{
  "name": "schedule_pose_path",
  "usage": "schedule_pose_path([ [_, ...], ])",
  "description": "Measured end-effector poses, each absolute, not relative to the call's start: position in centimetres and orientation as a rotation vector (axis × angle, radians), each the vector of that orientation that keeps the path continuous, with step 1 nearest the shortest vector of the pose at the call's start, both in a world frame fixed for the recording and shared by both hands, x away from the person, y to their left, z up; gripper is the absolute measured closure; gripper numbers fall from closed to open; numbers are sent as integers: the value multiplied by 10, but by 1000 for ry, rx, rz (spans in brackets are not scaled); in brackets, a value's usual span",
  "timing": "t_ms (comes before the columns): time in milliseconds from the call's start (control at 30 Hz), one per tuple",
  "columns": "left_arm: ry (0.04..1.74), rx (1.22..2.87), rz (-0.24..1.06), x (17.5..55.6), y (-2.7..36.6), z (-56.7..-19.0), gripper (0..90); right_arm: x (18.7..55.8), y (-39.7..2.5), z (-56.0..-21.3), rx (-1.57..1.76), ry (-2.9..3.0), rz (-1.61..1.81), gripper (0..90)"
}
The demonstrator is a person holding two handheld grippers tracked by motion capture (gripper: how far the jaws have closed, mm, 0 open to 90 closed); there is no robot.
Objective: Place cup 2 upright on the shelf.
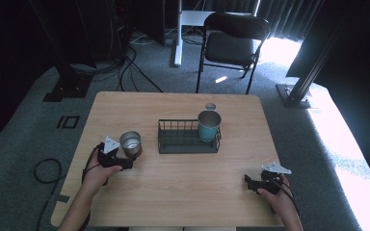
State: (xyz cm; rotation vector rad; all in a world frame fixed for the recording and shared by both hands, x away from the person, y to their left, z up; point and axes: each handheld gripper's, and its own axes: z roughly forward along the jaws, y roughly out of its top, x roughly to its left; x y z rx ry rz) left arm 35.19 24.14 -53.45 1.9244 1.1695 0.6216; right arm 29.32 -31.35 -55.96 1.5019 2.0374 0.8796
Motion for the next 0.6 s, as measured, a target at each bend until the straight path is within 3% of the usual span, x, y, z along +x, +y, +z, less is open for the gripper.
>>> schedule_pose_path([
  [600,1154,1886,635,367,233,-536,19,293,-313,-560,1502,2037,880,117],
])
